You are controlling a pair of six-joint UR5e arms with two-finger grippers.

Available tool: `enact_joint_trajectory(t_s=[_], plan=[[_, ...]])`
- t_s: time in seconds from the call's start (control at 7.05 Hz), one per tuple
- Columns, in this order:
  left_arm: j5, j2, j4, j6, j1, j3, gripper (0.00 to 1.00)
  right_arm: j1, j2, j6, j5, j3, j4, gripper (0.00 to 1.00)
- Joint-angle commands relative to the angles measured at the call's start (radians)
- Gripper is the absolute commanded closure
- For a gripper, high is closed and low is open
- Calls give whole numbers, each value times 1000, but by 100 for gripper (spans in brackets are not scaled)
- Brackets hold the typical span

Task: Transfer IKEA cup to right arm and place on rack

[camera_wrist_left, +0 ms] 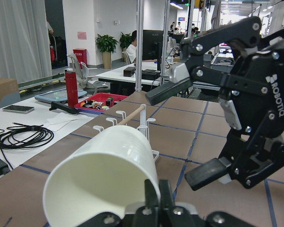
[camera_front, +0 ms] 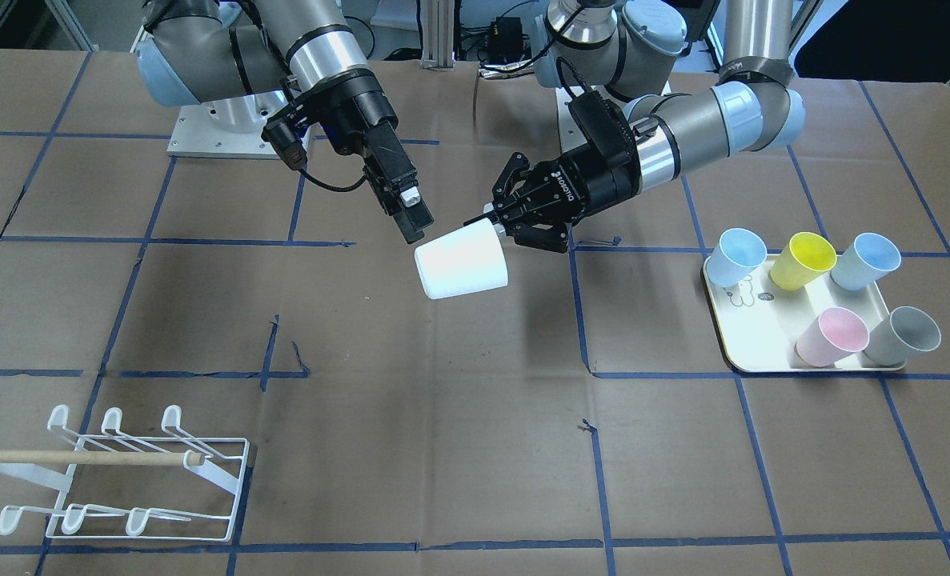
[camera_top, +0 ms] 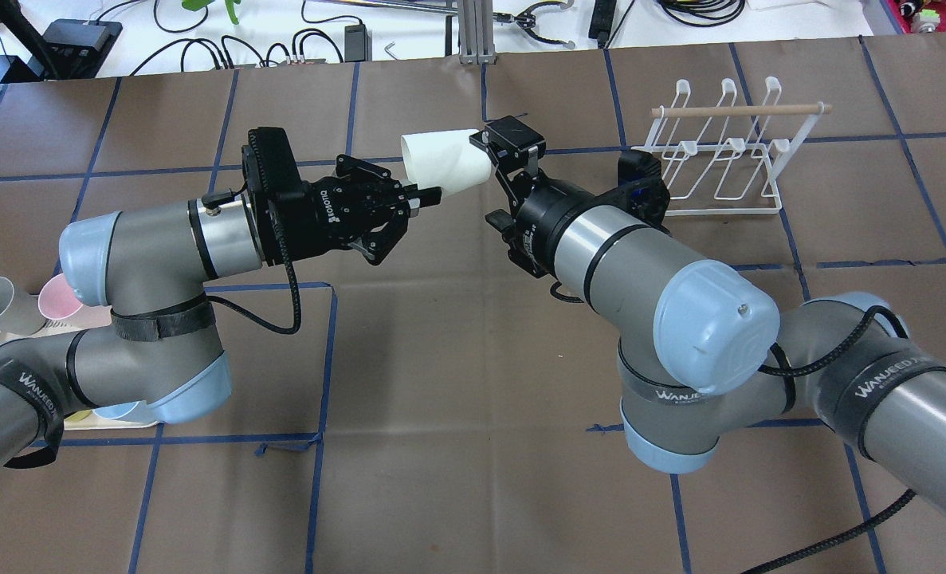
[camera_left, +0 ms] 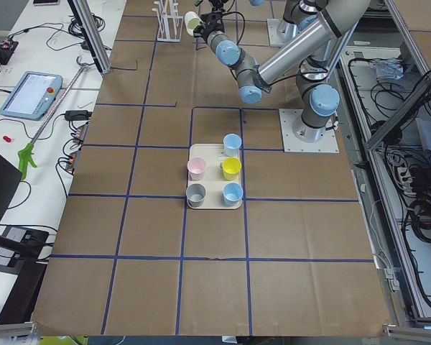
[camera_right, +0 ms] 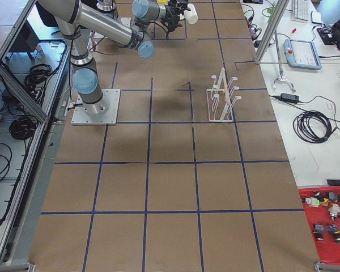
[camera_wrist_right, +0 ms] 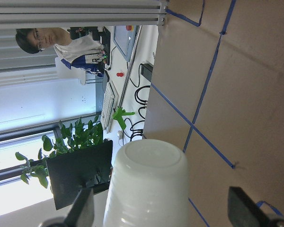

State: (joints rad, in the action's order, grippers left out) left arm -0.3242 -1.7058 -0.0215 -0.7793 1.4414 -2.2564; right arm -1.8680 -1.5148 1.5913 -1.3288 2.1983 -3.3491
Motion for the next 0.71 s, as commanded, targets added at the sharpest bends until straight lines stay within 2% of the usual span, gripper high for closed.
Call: enact_joint_trajectory(t_s=[0.0,0.57], plan=[[1,0,0,0,1,0,100,-23,33,32,-39,-28,0,1],[1,2,0,3,2,-2,100,-48,97,56,-46,-81,-1,1]])
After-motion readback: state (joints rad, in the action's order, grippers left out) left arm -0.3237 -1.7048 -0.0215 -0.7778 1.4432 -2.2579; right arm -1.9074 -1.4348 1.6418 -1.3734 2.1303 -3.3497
